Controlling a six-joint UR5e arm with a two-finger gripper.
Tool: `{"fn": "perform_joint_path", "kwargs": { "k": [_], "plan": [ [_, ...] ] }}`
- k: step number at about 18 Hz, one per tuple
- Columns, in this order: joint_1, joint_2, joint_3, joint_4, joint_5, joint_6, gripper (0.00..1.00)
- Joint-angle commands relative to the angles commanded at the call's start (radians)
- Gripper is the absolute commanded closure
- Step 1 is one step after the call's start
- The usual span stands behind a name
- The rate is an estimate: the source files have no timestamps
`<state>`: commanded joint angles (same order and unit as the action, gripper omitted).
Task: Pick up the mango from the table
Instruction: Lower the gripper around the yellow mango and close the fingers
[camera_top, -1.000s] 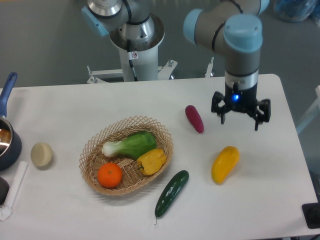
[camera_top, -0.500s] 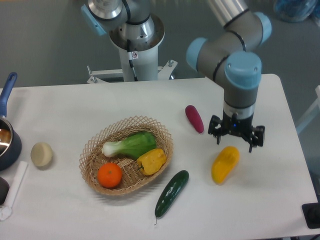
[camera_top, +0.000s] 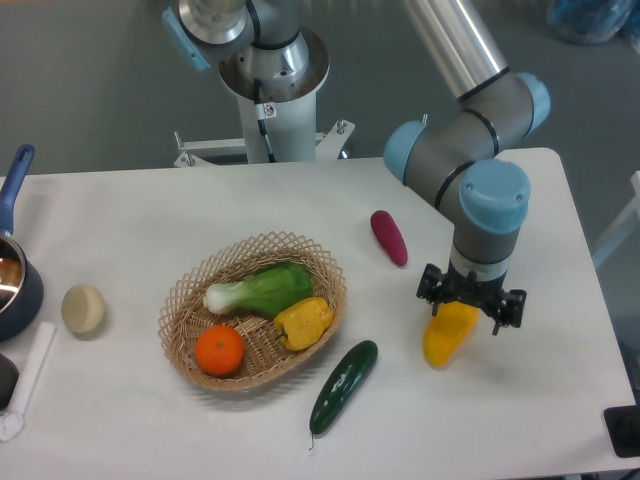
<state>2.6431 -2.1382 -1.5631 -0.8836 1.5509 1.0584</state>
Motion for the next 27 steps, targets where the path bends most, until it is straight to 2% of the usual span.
{"fn": "perform_joint_path", "kwargs": {
  "k": [3, 8, 18, 22, 25, 27],
  "plan": [
    [-0.008, -0.026, 0.012, 0.002, 0.005, 0.008, 0.00],
    [-0.009, -0.028, 0.000, 0.002, 0.006, 0.070, 0.00],
    [-0.008, -0.034, -0.014, 0.000, 0.009, 0.095, 0.00],
    [-0.009, -0.035, -0.014, 0.000, 0.023, 0.095, 0.05],
    [-0.009, -0.035, -0.011, 0.002, 0.026, 0.095, 0.14],
    [-0.009, -0.037, -0.006, 0.002, 0.029, 0.095, 0.15]
  ]
}}
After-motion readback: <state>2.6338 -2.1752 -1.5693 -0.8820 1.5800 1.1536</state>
